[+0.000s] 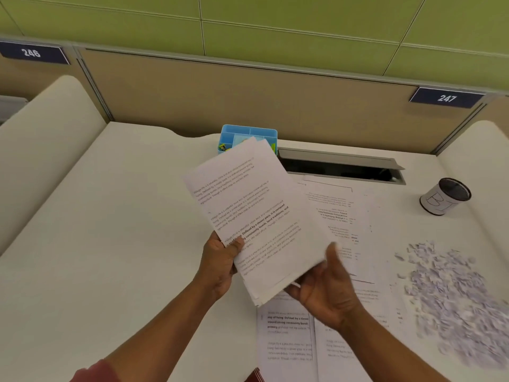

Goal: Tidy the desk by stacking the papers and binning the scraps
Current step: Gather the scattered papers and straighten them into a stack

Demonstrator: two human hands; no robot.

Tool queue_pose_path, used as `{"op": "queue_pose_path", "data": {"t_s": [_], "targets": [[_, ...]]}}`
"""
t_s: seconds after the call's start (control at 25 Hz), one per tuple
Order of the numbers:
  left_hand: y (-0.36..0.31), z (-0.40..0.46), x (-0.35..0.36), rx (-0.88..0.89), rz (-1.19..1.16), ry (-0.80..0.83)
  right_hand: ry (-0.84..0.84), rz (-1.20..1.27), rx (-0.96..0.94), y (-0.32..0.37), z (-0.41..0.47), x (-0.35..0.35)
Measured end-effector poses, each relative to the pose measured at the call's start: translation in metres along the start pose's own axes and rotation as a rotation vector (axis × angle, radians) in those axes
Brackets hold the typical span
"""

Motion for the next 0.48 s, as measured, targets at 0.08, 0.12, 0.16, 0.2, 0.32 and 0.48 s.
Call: {"op": "queue_pose_path", "data": {"t_s": [0.08, 0.12, 0.16, 0.2, 0.32, 0.48], "targets": [[0.004, -0.004, 0.008, 0.032, 0.012, -0.036, -0.153, -0.088, -0.085, -0.009, 0.006, 0.001], [0.007, -0.007, 0.011, 0.04, 0.016, -0.043, -0.233, -0.116, -0.131, -0.009, 0.008, -0.001], [0.011, -0.008, 0.014, 0.035, 0.016, -0.04, -0.292, -0.129, -0.166, -0.008, 0.009, -0.005], [0.014, -0.01, 0.016, 0.029, 0.017, -0.029, -0.319, -0.13, -0.195, -0.005, 0.01, -0.009], [0.013, -0.005, 0.006, 0.009, 0.034, -0.02, -0.33, -0.203, -0.237, 0.007, 0.007, -0.02], [-0.014, 0.008, -0.044, 0.001, -0.075, -0.092, -0.269, -0.47, -0.272, 0.039, -0.003, -0.036]]}}
Point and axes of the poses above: each hand's wrist, its own z-axis towards the middle knuckle, its own x-axis out of the palm, y = z × x, the point moved 5 cm from there along z, towards the middle knuckle, and after that the axes turned 3 degrees about y, right-handed, at the moved point
